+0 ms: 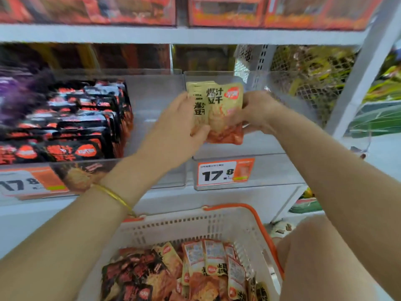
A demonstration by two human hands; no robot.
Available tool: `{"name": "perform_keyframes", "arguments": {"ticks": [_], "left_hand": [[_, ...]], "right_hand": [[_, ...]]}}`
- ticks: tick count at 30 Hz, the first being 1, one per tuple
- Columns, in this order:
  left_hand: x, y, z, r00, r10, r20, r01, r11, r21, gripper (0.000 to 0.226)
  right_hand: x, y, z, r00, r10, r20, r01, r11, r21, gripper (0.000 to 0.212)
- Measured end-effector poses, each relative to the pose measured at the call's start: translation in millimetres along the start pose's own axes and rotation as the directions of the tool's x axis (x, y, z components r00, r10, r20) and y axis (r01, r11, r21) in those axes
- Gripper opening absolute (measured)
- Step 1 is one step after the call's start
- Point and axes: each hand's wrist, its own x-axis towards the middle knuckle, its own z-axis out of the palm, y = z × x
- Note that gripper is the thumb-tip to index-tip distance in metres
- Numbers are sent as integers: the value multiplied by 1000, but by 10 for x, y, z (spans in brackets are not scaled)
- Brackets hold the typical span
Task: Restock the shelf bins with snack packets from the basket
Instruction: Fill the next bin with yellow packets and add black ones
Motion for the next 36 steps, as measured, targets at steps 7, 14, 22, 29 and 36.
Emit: {"name": "perform_keyframes", "arguments": {"ticks": [7, 14, 22, 29, 36], "left_hand": [[-34, -52, 144, 999, -37, -16, 38, 994, 106, 68], [-47, -68, 150, 999, -27, -46, 30, 997, 70, 67], [-49, -84, 164, 999, -18, -50, 19, 999, 32, 69], [-100, -72, 149, 997, -30, -69, 28, 999, -33, 70], [-483, 23, 113, 933, 133, -334, -150, 988, -26, 46]], "right_hand": [[555, 250, 394, 999, 51, -17, -54, 938, -342, 27], [711, 267, 474, 996, 32, -88, -59, 941, -334, 22], [648, 241, 470, 990, 135, -41, -141, 961, -237, 41], [563, 220, 387, 986, 146, -75, -157, 970, -188, 36], [172, 89, 222, 986, 45, -163, -72, 983, -167, 40]]}}
